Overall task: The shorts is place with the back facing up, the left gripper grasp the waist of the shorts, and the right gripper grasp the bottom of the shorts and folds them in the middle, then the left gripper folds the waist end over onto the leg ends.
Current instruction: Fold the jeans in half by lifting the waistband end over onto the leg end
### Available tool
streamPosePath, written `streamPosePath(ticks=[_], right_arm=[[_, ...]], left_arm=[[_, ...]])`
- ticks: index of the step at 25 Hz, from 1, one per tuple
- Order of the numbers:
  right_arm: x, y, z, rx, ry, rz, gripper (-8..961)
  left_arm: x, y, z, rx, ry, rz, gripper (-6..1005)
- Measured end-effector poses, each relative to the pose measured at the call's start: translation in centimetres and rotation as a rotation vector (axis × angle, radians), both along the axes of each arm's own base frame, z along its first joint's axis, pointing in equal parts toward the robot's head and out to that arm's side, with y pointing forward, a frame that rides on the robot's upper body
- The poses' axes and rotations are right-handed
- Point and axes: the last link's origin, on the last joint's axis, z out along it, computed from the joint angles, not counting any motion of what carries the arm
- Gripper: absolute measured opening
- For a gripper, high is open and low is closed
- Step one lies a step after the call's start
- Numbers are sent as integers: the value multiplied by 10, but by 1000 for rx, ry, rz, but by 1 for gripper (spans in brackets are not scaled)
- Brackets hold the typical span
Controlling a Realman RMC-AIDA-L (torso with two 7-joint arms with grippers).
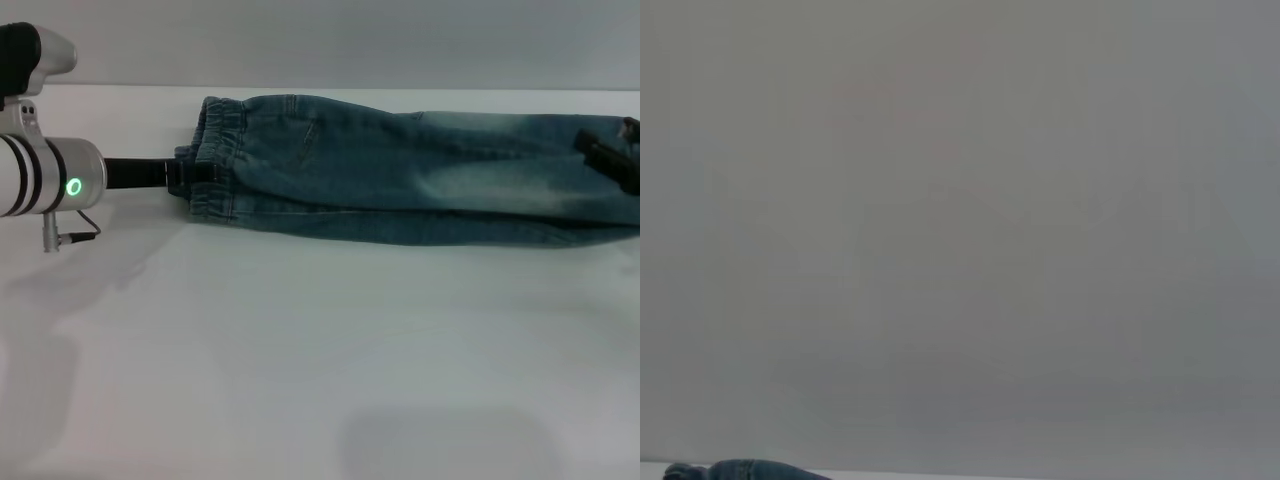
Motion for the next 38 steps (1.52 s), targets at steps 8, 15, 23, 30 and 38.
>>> streamPosePath(ticks=[8,15,23,30,38], right_arm=[[-1,-2,-1,-10,8,10,738],[-1,-2,-2,-14,7,12,737],[-2,-3,-1,-14,13,17,738],[-3,-2,0,-13,20,16,737],[-4,-1,1,-14,33,13,731]], left_arm=[[-4,2,-7,-16,26,12,808],[-6,4,-13,-22,34,22,785],[0,7,-21,-44,42,3,758],[4,7,-27,-63,23,6,735],[2,4,-30,-39,3,7,671]])
